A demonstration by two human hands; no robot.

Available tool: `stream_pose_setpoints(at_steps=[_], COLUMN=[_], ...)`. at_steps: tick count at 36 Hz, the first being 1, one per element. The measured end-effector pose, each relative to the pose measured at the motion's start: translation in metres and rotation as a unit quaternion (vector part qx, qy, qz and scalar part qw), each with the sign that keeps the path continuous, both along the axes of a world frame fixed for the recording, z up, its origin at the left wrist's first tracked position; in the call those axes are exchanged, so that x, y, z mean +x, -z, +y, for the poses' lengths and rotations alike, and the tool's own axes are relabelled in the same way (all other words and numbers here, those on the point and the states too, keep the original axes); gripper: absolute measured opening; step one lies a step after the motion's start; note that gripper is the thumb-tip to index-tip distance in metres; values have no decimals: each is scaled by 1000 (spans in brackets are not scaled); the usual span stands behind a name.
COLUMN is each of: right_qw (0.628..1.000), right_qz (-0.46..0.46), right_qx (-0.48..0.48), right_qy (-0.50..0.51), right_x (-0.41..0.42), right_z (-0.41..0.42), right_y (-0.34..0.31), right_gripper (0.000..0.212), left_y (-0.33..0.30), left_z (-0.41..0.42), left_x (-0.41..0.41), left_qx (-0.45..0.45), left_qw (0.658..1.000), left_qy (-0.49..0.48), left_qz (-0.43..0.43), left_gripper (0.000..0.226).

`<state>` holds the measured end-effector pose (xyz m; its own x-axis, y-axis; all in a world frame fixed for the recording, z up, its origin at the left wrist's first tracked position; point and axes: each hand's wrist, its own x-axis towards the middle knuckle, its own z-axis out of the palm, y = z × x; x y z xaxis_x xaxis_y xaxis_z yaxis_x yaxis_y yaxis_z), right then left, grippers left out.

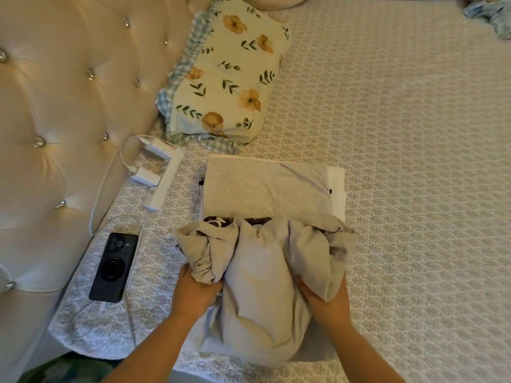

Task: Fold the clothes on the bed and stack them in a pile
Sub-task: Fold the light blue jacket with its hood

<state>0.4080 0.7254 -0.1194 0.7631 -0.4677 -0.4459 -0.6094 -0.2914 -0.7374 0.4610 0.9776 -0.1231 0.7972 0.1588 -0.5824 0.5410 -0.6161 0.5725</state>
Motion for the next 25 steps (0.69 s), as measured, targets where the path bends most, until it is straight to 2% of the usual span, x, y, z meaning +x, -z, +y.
stream_pose_setpoints(at_steps=[4, 9, 12, 17, 21, 25], right_qw=[994, 959, 950, 944, 946, 943], right_qz=[55, 92, 117, 105, 108, 95], right_qx=[89, 257, 269, 280, 266, 270], right_qy=[22, 81, 108, 136, 148, 169], right_x=[6, 11, 7, 5, -1, -5], right_z=[-9, -36, -45, -53, -61, -67], right_y=[-2, -16, -23, -54, -80, -101], right_gripper=[71, 64, 64, 31, 61, 62], left_y=[-12, -26, -37, -64, -91, -111], left_z=[9, 19, 19, 10, 3, -6], left_x=[14, 24, 26, 27, 25, 22], left_qx=[-63, -113, -113, -109, -100, -96], left_qw=[989, 974, 976, 975, 979, 986], left_qy=[-83, -140, -126, -135, -116, -96], left_qz=[106, 140, 137, 141, 134, 100], left_gripper=[83, 78, 77, 78, 76, 70])
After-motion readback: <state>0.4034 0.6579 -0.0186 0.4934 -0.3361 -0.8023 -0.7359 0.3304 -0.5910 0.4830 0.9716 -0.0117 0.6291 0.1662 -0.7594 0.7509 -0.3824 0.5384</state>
